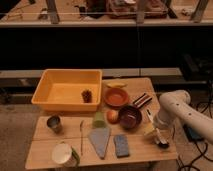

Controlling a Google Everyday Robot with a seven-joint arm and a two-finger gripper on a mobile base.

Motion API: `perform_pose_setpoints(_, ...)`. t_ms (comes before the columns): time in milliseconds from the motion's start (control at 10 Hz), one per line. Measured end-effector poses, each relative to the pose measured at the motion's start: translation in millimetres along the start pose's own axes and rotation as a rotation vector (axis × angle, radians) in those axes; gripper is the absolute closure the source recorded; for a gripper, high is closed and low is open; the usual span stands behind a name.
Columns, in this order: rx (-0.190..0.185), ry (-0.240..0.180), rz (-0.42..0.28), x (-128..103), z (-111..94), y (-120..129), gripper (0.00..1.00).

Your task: Place brush in purple bowl

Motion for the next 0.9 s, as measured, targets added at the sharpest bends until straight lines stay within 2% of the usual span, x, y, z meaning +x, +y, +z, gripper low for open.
perform_pose_setpoints(900,-0.025,-0.027,0.021,-1.5,19.6,4.0,0.2)
